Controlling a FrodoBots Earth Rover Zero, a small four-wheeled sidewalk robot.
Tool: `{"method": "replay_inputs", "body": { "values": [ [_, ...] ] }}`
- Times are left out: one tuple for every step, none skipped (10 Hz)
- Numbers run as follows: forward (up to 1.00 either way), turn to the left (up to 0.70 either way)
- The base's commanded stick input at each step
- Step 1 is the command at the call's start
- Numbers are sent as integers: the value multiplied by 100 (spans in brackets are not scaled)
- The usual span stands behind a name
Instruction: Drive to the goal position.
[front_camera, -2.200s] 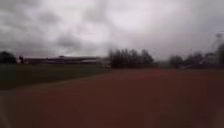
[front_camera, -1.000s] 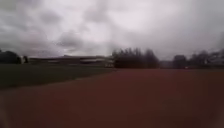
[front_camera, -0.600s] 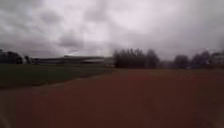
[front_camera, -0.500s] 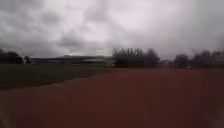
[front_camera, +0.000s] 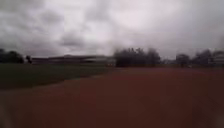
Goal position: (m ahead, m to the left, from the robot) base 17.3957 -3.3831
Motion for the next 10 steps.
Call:
{"method": "replay_inputs", "body": {
  "values": [
    [70,0],
    [70,0],
    [70,0],
    [70,0],
    [70,0],
    [70,0],
    [70,0],
    [70,0],
    [70,0],
    [70,0]
  ]
}}
